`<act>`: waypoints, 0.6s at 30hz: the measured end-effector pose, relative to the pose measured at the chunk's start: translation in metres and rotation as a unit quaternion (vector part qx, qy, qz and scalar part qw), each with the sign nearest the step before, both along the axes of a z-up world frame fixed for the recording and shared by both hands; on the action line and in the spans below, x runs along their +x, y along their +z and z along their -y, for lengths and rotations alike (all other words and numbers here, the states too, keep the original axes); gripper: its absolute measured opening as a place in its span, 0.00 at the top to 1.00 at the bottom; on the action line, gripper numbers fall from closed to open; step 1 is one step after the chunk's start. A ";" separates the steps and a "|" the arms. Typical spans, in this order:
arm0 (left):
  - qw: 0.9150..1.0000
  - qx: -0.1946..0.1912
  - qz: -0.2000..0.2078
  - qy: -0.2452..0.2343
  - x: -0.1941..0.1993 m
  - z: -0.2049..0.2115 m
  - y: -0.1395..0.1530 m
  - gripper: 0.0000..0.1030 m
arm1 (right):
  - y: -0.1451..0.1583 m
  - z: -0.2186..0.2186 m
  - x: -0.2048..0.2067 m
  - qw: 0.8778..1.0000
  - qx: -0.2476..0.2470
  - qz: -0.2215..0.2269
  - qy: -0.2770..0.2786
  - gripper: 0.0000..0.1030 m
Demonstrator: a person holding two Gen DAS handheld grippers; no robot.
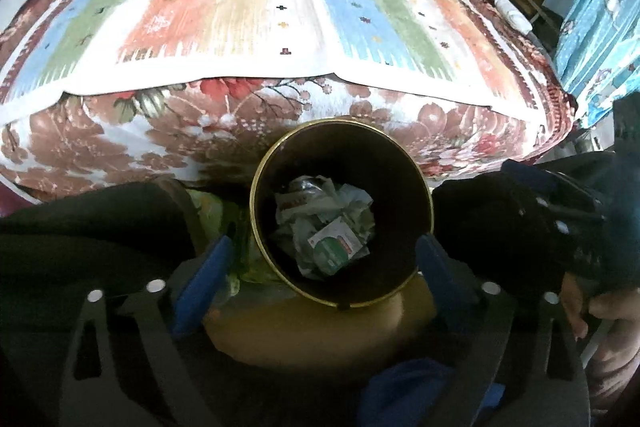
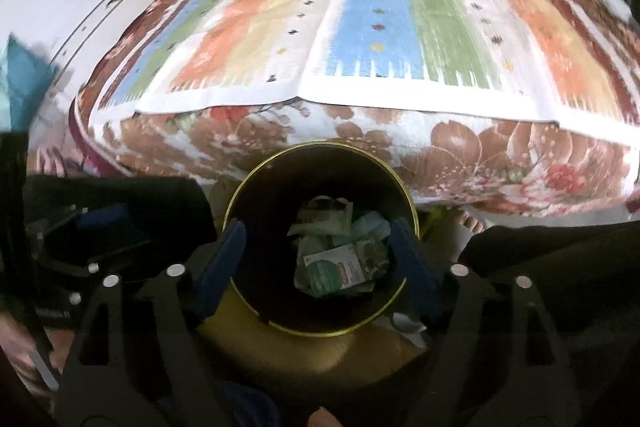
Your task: Collect trash
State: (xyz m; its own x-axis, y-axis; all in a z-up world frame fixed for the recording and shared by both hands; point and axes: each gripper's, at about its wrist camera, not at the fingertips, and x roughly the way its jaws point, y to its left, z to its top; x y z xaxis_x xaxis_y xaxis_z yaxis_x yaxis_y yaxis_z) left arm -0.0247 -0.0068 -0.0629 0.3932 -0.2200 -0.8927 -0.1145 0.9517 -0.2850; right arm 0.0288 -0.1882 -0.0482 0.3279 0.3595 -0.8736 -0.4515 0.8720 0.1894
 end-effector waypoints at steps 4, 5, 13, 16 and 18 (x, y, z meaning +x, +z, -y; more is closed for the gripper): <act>1.000 0.006 0.028 -0.001 -0.012 0.001 0.002 0.06 | 0.009 0.005 -0.019 0.999 -0.012 0.017 0.026 0.09; 0.999 0.010 0.033 -0.008 -0.012 0.002 0.001 0.06 | 0.011 0.006 -0.023 0.999 -0.014 0.019 0.032 0.09; 0.999 0.013 0.036 -0.012 -0.013 0.007 -0.006 0.06 | 0.009 0.007 -0.032 0.999 -0.008 0.024 0.041 0.08; 0.999 0.012 0.036 -0.010 -0.013 0.008 -0.006 0.06 | 0.005 0.005 -0.032 0.999 -0.006 0.016 0.042 0.08; 0.999 0.012 0.037 -0.008 -0.013 0.008 -0.006 0.06 | 0.004 0.005 -0.031 0.999 -0.005 0.014 0.041 0.08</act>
State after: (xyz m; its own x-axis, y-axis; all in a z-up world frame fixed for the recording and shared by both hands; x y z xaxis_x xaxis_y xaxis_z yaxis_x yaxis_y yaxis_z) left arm -0.0381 -0.0145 -0.0690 0.4545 -0.2055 -0.8667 -0.0794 0.9598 -0.2692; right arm -0.0022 -0.1930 -0.0441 0.3218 0.3780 -0.8681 -0.5272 0.8331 0.1673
